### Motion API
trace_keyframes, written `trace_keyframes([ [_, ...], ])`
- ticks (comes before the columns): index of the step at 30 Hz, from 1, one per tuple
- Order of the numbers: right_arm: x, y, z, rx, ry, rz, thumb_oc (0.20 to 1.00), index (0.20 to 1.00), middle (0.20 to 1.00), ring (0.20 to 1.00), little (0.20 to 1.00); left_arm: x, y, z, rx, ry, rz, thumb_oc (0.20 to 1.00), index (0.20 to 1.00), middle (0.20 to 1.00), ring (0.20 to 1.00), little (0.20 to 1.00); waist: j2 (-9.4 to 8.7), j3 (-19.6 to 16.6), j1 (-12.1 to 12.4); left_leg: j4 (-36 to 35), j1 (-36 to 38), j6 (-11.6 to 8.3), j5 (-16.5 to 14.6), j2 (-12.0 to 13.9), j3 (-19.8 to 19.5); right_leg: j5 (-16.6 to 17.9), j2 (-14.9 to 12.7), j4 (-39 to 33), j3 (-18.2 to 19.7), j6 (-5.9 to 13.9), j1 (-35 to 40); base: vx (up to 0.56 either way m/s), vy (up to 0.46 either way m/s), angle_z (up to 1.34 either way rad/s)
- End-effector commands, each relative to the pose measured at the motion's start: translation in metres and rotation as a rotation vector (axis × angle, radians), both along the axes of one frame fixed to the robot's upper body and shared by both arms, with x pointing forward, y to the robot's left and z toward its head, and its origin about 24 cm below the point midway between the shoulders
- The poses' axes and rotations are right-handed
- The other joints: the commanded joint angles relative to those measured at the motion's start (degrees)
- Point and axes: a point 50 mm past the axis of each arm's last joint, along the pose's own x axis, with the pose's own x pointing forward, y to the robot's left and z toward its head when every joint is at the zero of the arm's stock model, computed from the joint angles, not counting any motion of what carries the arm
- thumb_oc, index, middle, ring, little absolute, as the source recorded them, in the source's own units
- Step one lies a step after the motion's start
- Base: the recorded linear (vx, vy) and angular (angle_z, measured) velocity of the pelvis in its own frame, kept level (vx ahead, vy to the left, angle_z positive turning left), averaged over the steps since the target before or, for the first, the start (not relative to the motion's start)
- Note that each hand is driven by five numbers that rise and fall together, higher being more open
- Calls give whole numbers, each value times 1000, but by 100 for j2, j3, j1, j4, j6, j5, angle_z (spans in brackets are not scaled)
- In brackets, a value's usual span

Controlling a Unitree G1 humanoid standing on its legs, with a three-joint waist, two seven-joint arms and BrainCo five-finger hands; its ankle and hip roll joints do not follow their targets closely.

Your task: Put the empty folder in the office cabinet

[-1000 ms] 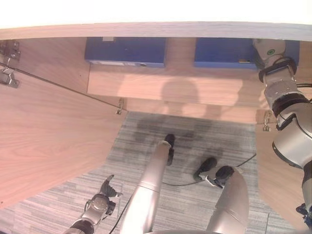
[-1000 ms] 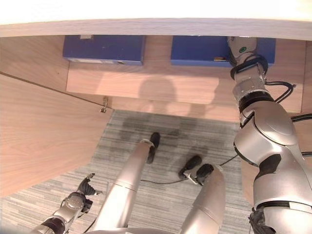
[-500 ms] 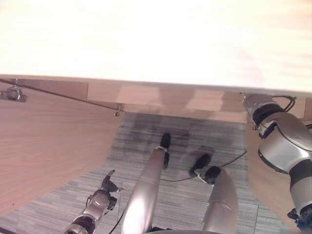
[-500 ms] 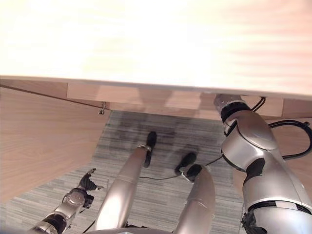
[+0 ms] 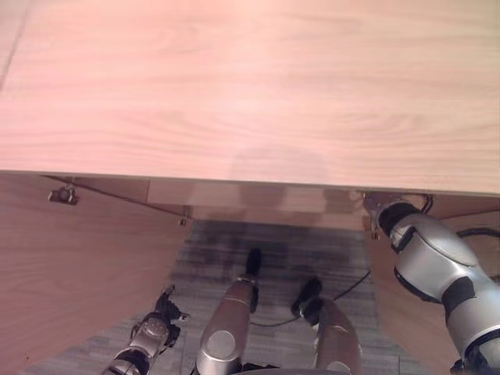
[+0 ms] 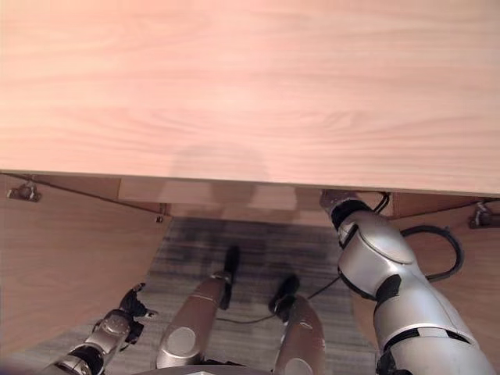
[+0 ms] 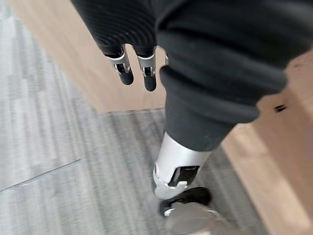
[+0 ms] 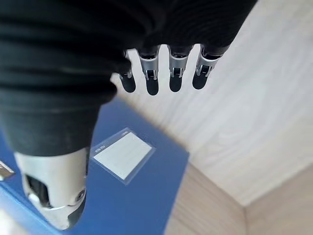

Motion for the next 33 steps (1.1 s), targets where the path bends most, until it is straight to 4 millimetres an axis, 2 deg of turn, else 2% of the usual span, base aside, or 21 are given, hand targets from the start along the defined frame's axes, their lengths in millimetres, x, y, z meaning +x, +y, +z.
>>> trace_keyframes([
  [1,-2,-10,4,-42,-54,-18,1000,1000,1000,1000,1000,-27,-6,-16,7,114,-38,1000,1000,1000,1000,1000,144,-365,97,71,182,-122,-114,355,58,347,20,-810,43,306,580,56,-31,1],
  [2,-2,-10,3,-41,-52,-18,1000,1000,1000,1000,1000,-28,-6,-16,8,115,-39,1000,1000,1000,1000,1000,151,-357,99,48,217,-125,-106,360,56,359,32,-840,35,306,620,94,-58,0],
  [3,-6,-2,-10,-18,-20,3,1000,1000,1000,1000,1000,-30,-6,-18,13,129,-40,1000,1000,1000,1000,1000,143,-445,76,-67,372,-167,-40,407,90,386,68,-1032,-10,322,806,108,-76,-2],
  [4,-13,16,-35,-3,49,44,1000,1000,1000,1000,1000,-35,-9,-21,12,152,-47,1000,1000,1000,1000,1000,128,-624,68,-253,599,-200,20,471,147,397,159,-1319,-79,348,1071,141,-92,-2],
  [6,-19,24,-52,12,102,65,1000,1000,1000,1000,1000,-41,-10,-24,9,173,-43,1000,1000,1000,1000,1000,81,-771,17,-440,850,-244,95,542,213,452,297,-1665,-148,377,1353,103,-67,-11],
  [9,-25,30,-64,37,139,90,1000,1000,1000,1000,1000,-45,-11,-25,2,175,-25,1000,1000,1000,1000,1000,38,-935,-54,-707,1135,-285,163,635,315,527,470,-2020,-159,399,1609,89,-59,-10],
  [11,-37,38,-83,82,194,131,1000,1000,1000,1000,1000,-54,-9,-28,-2,198,7,1000,1000,1000,1000,1000,-47,-1140,-198,-943,1391,-268,292,719,550,701,643,-2310,-139,372,1775,21,-33,-11],
  [14,-49,40,-101,125,262,146,1000,1000,1000,1000,1000,-64,-10,-31,-10,218,29,1000,1000,1000,1000,1000,-158,-1290,-320,-900,1546,-315,237,826,698,735,801,-2558,-67,355,1961,31,-47,-29],
  [15,-49,40,-101,125,262,146,1000,1000,1000,1000,1000,-64,-10,-31,-10,218,29,1000,1000,1000,1000,1000,-158,-1290,-319,-899,1547,-316,236,826,699,736,802,-2560,-66,355,1963,43,-60,-23],
  [16,-58,41,-113,158,303,143,1000,1000,1000,1000,1000,-68,-11,-32,-15,224,41,1000,1000,1000,1000,1000,-236,-1321,-392,-718,1523,-337,175,886,747,744,861,-2670,-44,332,2052,19,-43,-25],
  [17,-58,41,-113,158,304,143,1000,1000,1000,1000,1000,-69,-11,-32,-15,225,41,1000,1000,1000,1000,1000,-235,-1325,-390,-705,1517,-338,166,889,747,748,865,-2678,-43,331,2054,-4,-88,-28],
  [19,-71,46,-128,187,364,170,1000,1000,1000,1000,1000,-74,-13,-34,-25,228,56,1000,1000,1000,1000,1000,-337,-1305,-452,-138,1383,-346,28,971,711,806,985,-2771,112,278,2090,-32,-69,-23],
  [21,-80,47,-138,168,407,186,1000,1000,1000,1000,1000,-72,-18,-33,-51,201,44,1000,1000,1000,1000,1000,-347,-1285,-417,510,1302,-305,-237,962,592,846,1044,-2801,245,251,2098,-34,-19,-40],
  [22,-80,47,-138,168,408,186,1000,1000,1000,1000,1000,-73,-18,-33,-51,203,44,1000,1000,1000,1000,1000,-337,-1288,-412,555,1286,-305,-265,976,590,847,1055,-2802,248,251,2101,-55,43,-56],
  [23,-82,43,-141,170,435,164,1000,1000,1000,1000,1000,-74,-23,-32,-82,192,32,1000,1000,1000,1000,1000,-316,-1245,-368,1106,1267,-227,-412,880,343,879,1081,-2789,364,248,2110,-42,43,-40],
  [24,-82,42,-141,170,435,163,1000,1000,1000,1000,1000,-75,-23,-32,-82,193,32,1000,1000,1000,1000,1000,-305,-1245,-366,1138,1256,-227,-433,892,338,879,1091,-2789,363,248,2114,-51,77,-50],
  [26,-84,39,-144,208,459,135,1000,1000,1000,1000,1000,-80,-26,-33,-117,195,36,1000,1000,1000,1000,1000,-252,-1268,-409,1174,1350,-105,-722,671,86,921,1157,-2783,514,297,2083,-4,69,-45],
  [27,-84,39,-144,208,459,135,1000,1000,1000,1000,1000,-80,-27,-33,-117,196,36,1000,1000,1000,1000,1000,-251,-1268,-408,1176,1351,-105,-723,672,86,921,1158,-2784,515,297,2084,24,97,-33],
  [28,-91,38,-151,229,486,122,1000,1000,1000,1000,1000,-88,-27,-36,-127,222,51,1000,1000,1000,1000,1000,-246,-1382,-485,822,1517,-6,-1112,507,65,959,1200,-2825,642,332,2075,38,187,-17],
  [29,-98,35,-159,232,523,97,1000,1000,1000,1000,1000,-94,-28,-37,-132,241,55,1000,1000,1000,1000,1000,-169,-1506,-520,310,1821,-5,-1274,427,-44,1003,1260,-2836,762,378,2061,11,239,-21],
  [33,-118,23,-179,253,585,16,1000,1000,1000,1000,1000,-94,-32,-38,-135,245,18,1000,1000,1000,1000,1000,-178,-1649,-621,-399,2035,-40,-1010,344,-9,1164,1100,-2838,657,451,1935,-38,156,-12],
])
